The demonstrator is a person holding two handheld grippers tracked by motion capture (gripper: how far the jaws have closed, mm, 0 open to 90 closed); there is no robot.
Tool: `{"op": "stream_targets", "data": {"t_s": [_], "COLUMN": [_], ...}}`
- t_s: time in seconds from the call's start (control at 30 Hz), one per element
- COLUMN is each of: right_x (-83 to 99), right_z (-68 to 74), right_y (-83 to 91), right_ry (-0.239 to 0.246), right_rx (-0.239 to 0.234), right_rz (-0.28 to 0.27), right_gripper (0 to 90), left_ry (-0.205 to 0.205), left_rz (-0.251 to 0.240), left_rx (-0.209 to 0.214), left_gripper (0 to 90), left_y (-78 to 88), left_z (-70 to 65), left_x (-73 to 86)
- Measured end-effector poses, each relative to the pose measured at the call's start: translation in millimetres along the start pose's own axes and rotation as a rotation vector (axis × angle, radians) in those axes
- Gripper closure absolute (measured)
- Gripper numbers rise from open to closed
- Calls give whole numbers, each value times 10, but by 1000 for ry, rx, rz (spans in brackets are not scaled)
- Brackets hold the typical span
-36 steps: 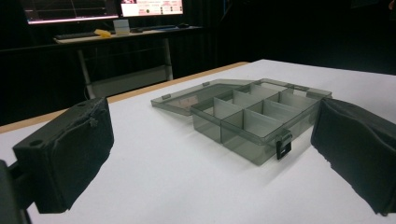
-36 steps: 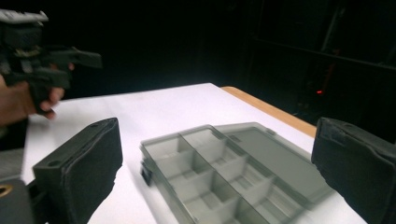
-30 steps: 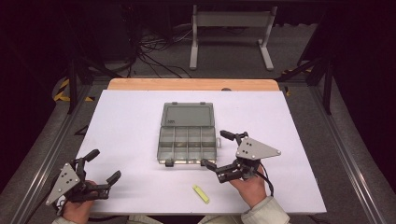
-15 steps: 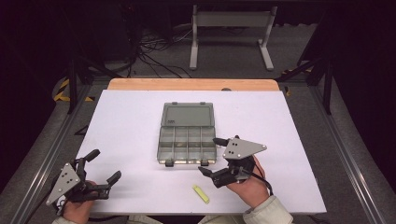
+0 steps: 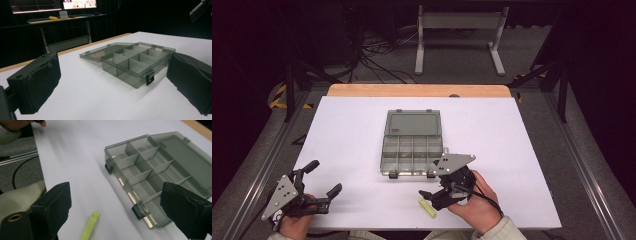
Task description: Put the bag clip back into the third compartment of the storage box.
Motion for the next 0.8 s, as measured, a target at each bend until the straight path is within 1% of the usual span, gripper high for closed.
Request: {"op": "stream_targets", "data": {"t_s": [0.03, 0.1, 0.13, 0.17, 0.2, 0.23, 0.27, 0.3, 0.37, 0.4, 0.43, 0.5, 0.6, 0.7, 0.73, 0.77, 0.8], "right_x": [27, 65, 65, 84, 121, 145, 165, 165, 216, 236, 291, 331, 357, 369, 377, 390, 390], "right_z": [13, 22, 22, 30, 45, 52, 59, 59, 79, 81, 75, 88, 85, 90, 94, 91, 91], "right_y": [-14, -28, -28, -38, -49, -59, -68, -68, -93, -107, -144, -173, -192, -213, -217, -227, -227], "right_ry": [-9, -12, -12, -16, -23, -25, -26, -26, -28, -27, -24, -25, -11, -17, -11, -8, -8], "right_rx": [-21, -38, -38, -49, -69, -78, -86, -86, -111, -114, -104, -109, -108, -110, -117, -106, -106], "right_rz": [14, 36, 36, 49, 74, 91, 103, 103, 132, 141, 171, 194, 209, 215, 219, 225, 225], "right_gripper": [111, 112, 112, 111, 112, 112, 112, 112, 116, 116, 116, 117, 117, 121, 120, 120, 120], "left_ry": [2, 3, 3, 5, 5, 2, 2, 5, 5, 5, 5, 4, 6, 5, 5, 5, 5], "left_rz": [-3, -1, -1, -2, -2, 1, 1, -1, -1, -1, 1, 1, 0, -1, -1, -2, -2], "left_rx": [-2, -1, -1, 1, 1, 2, 2, 2, 1, 1, 0, 0, -1, -2, -2, -2, -2], "left_gripper": [0, 0, 0, 0, 0, 0, 0, 0, 0, 0, 0, 0, 0, 0, 0, 0, 0], "left_y": [-1, -4, -4, -6, -6, -6, -6, -6, -6, -5, -4, -4, -3, -1, -1, -1, -1], "left_z": [0, -4, -4, -6, -6, -6, -6, -8, -7, -7, -8, -7, -6, -4, -3, -3, -3], "left_x": [-1, 1, 1, 1, 1, 4, 4, 4, 4, 4, 6, 6, 5, 4, 3, 3, 3]}}
Point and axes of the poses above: each handheld gripper's, and its own axes: y roughly backward along the jaws, x roughly out of its underside, z roughly to its left, the point moved 10 cm from there along -y, roughly forward along the jaws, and after that the axes turned 13 degrees about y, right-handed, at the moved point
